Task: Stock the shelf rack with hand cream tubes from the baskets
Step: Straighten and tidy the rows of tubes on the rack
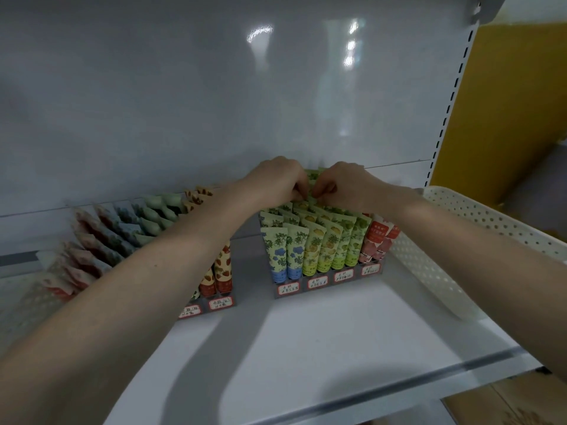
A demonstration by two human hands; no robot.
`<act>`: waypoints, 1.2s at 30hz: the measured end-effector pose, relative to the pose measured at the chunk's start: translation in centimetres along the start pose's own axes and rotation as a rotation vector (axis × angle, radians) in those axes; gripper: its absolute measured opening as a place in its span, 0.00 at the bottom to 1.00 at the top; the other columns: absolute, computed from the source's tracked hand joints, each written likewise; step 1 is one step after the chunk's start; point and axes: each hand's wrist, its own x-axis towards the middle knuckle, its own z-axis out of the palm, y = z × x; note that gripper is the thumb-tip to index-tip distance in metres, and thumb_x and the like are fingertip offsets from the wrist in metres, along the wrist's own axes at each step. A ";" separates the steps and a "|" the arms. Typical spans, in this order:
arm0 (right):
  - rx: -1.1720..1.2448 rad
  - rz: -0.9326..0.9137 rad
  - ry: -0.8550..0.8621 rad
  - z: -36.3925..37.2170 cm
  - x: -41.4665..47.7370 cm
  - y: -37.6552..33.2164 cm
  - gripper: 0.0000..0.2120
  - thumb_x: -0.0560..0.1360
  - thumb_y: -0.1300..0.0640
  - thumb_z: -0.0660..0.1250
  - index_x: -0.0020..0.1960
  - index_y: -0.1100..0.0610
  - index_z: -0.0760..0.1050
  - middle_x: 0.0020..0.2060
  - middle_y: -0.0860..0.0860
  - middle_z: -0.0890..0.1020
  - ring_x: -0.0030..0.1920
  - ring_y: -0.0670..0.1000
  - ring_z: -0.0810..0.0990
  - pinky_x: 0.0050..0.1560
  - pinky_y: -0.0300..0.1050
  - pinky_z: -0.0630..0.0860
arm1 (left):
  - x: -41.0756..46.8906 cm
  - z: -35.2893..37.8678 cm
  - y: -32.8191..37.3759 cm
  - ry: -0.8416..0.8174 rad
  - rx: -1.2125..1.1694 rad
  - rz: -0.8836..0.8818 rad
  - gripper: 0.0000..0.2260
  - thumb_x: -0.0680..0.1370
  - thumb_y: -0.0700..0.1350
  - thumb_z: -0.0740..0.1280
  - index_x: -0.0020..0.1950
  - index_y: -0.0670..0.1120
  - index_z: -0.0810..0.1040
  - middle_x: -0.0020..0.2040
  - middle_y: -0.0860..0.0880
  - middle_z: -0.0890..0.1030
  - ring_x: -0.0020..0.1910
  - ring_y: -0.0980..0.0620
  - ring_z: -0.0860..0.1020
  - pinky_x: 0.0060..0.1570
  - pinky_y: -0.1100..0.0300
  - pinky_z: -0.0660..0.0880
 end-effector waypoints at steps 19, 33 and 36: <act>0.068 0.079 0.083 -1.7 1.0 1.0 0.08 0.75 0.60 0.66 0.51 0.60 0.81 0.45 0.50 0.79 0.45 0.46 0.74 0.46 0.37 0.68 | 0.7 -1.3 -1.6 0.165 -0.049 -0.055 0.09 0.76 0.42 0.68 0.54 0.42 0.81 0.54 0.46 0.81 0.53 0.48 0.78 0.57 0.54 0.72; 0.035 0.051 0.035 -0.4 2.5 -0.1 0.09 0.75 0.61 0.66 0.53 0.58 0.80 0.52 0.52 0.81 0.54 0.52 0.77 0.55 0.45 0.74 | 2.2 -0.1 -1.5 0.032 -0.024 -0.056 0.07 0.75 0.41 0.68 0.51 0.44 0.83 0.51 0.46 0.82 0.50 0.47 0.78 0.52 0.55 0.74; 0.041 0.052 0.039 -0.2 2.5 0.0 0.09 0.75 0.61 0.65 0.54 0.58 0.80 0.52 0.52 0.81 0.54 0.52 0.78 0.54 0.42 0.73 | 2.3 0.0 -1.4 0.038 -0.034 -0.062 0.07 0.75 0.40 0.68 0.52 0.43 0.83 0.51 0.45 0.82 0.49 0.47 0.78 0.49 0.58 0.72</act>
